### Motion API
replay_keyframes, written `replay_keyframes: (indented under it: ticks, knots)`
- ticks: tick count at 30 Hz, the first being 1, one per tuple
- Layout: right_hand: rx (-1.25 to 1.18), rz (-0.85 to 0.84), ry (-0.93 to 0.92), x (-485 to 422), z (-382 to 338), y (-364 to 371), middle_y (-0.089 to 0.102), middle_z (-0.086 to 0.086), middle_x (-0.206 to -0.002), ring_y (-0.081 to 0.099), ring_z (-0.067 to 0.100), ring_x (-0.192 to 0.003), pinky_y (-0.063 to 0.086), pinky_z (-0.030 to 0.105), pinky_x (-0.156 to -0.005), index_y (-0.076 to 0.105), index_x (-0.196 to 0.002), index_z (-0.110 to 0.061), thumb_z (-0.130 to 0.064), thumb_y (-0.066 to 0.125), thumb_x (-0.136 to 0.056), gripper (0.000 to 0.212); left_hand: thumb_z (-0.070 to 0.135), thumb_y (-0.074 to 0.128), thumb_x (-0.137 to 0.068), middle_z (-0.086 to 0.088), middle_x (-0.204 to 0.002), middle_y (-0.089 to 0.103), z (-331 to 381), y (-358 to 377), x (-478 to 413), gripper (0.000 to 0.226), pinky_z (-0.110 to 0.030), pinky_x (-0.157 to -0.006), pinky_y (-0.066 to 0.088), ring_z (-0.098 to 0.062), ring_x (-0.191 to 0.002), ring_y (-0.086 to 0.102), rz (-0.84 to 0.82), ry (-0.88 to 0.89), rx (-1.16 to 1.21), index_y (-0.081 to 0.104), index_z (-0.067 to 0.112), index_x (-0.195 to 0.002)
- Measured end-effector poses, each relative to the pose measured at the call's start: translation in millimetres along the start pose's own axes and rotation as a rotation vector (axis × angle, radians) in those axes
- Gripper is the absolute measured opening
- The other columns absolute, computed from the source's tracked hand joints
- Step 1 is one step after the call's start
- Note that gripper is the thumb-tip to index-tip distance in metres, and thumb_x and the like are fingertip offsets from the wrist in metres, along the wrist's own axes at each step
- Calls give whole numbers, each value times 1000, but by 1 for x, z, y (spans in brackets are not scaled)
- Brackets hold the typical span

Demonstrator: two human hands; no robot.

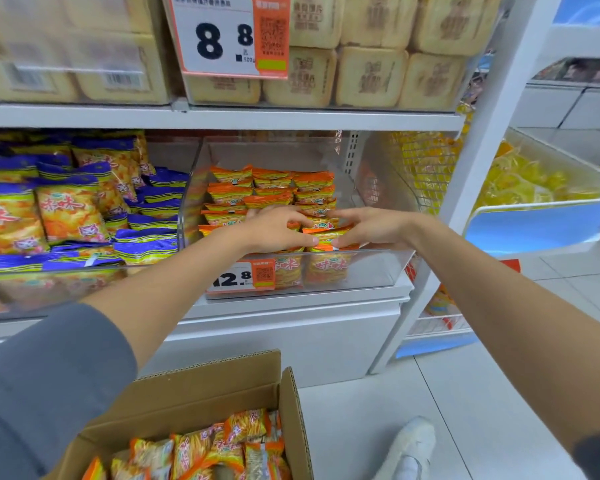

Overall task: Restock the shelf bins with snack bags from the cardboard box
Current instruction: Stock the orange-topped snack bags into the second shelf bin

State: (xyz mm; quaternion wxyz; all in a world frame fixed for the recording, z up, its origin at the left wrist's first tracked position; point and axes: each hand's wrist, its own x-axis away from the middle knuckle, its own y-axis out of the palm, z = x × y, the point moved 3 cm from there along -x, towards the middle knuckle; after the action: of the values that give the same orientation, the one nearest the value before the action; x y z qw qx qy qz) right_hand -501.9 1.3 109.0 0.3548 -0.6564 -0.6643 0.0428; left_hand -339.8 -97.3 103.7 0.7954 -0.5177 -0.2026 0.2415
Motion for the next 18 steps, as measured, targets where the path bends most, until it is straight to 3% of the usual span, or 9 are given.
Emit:
replay_keyframes:
  ticks: [4, 9, 11, 13, 16, 18]
  knots:
    - [19, 22, 0, -4, 0, 3, 48, 1, -137, 60, 9, -103, 50, 16, -76, 24, -153, -22, -11, 67, -90, 78, 58, 59, -87, 8, -156, 32, -3, 0, 2, 47, -46, -117, 10, -18, -145, 24, 13, 13, 115, 57, 39, -130]
    - [149, 76, 16, 4, -7, 6, 45, -2, -142, 51, 15, -119, 42, 25, -99, 30, -151, -27, -27, 67, -91, 72, 55, 61, -87, -1, -159, 26, -4, 2, 3, 47, -46, -119, 18, -23, -146, 23, -5, 32, 169, 62, 32, -128]
    - [164, 197, -40, 11, -13, 6, 44, -3, -144, 46, 12, -125, 36, 23, -100, 38, -147, -25, -29, 69, -89, 66, 52, 65, -86, -4, -155, 34, -1, 0, 10, 44, -42, -117, 24, -23, -144, 28, 61, 61, 190, 65, 28, -123]
    - [298, 467, -167, 19, -20, 10, 48, -1, -142, 46, 13, -128, 34, 23, -101, 51, -138, -22, -29, 69, -87, 55, 47, 68, -85, -1, -137, 54, 0, -6, 26, 35, -40, -106, 38, -20, -128, 46, 206, 98, 176, 68, 26, -113]
    - [278, 808, -369, 40, -33, 38, 66, 0, -108, 60, 13, -91, 49, 28, -87, 70, -104, -18, -15, 66, -83, 21, 35, 69, -87, 7, -98, 66, -1, -12, 65, 16, -27, -71, 46, -9, -85, 55, 364, 115, 296, 68, 22, -96]
    - [221, 809, -450, 52, -41, 72, 69, -1, -89, 60, 15, -73, 51, 29, -73, 71, -91, -14, -9, 65, -81, 12, 27, 71, -86, 10, -80, 63, -6, -7, 98, 9, -25, -64, 45, -3, -70, 53, 378, 120, 392, 67, 18, -86]
